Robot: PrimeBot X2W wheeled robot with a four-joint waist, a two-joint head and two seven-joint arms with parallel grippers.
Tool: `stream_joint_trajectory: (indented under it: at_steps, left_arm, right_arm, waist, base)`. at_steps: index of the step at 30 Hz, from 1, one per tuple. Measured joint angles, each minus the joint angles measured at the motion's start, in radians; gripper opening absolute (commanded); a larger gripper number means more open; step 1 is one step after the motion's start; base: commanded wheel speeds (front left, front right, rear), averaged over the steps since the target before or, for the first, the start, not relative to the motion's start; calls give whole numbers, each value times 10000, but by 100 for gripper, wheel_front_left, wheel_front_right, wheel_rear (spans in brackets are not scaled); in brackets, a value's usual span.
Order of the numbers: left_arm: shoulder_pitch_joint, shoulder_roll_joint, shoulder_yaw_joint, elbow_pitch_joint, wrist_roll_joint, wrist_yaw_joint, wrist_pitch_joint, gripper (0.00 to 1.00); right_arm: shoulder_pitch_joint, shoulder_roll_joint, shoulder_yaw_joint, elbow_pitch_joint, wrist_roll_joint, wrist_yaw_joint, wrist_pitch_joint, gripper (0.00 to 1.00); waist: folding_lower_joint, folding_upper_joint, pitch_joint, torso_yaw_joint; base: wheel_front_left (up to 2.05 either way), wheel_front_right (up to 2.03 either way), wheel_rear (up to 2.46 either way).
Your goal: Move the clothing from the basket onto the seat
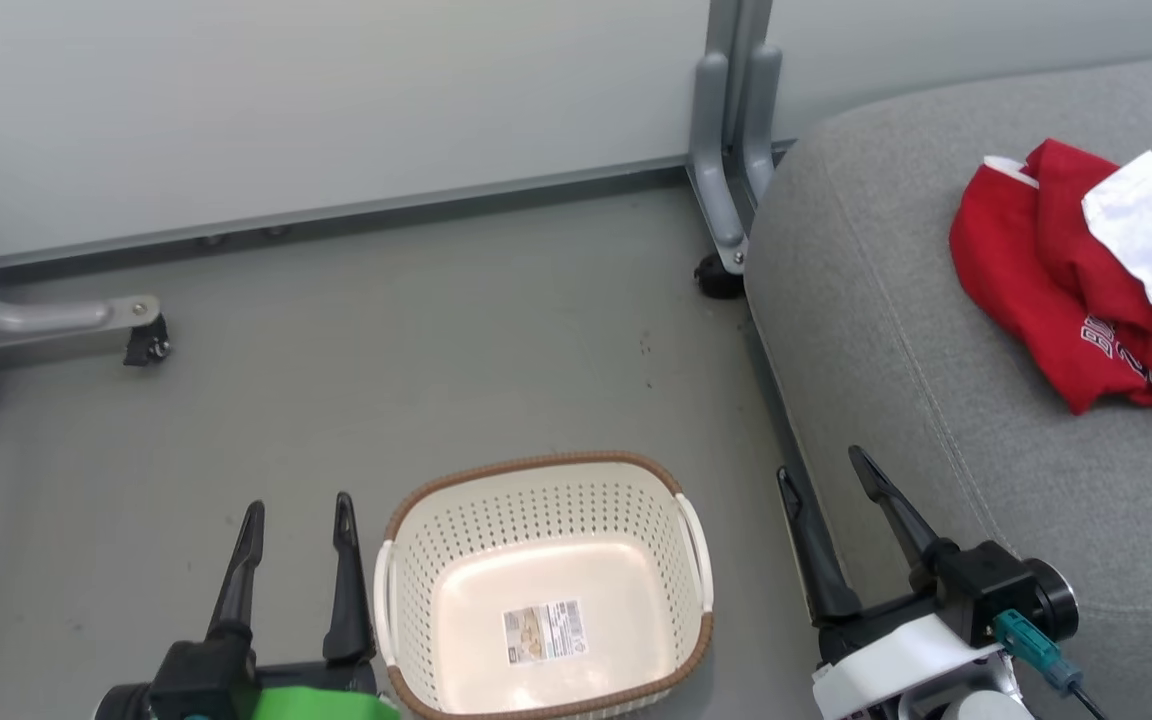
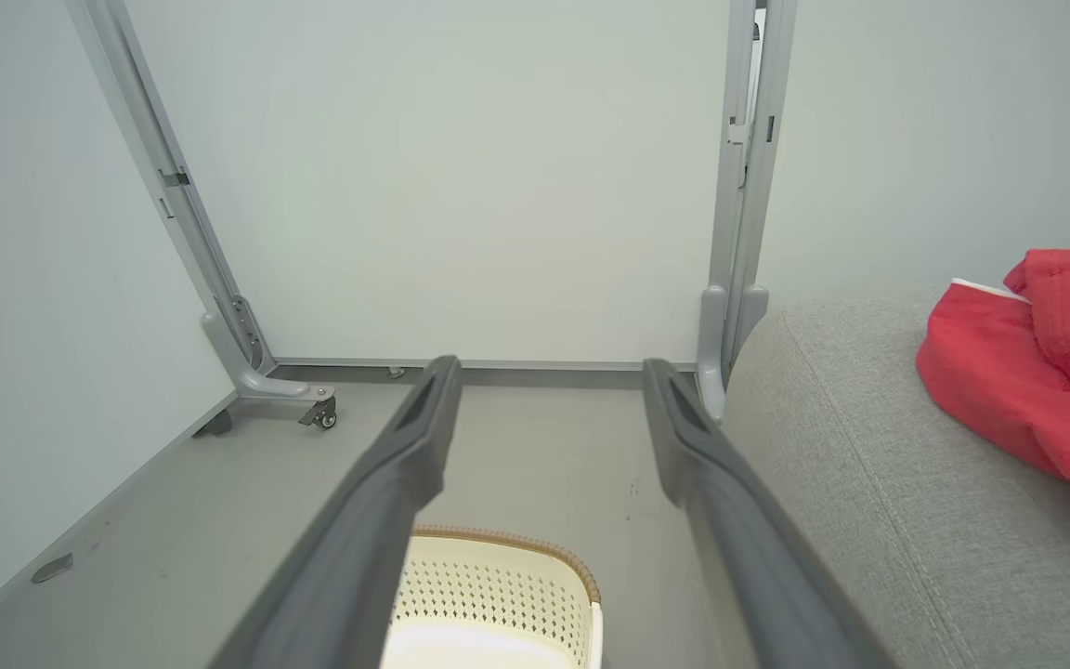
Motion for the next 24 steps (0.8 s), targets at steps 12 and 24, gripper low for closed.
stream_joint_trajectory:
  at_steps: [12, 24]
  left_arm:
    - [1573, -330, 874, -259, 947, -859, 0, 100]
    - [1680, -357, 867, 113, 1047, -1041, 0, 100]
  right_arm:
    - [988, -8, -370, -136, -245, 0, 0, 100]
    - [1131, -6, -303, -65, -211, 0, 0, 100]
  waist:
    - [0, 0, -1420, 621]
    - [0, 0, -1561, 576]
  base:
    - [0, 0, 0]
    - [0, 0, 0]
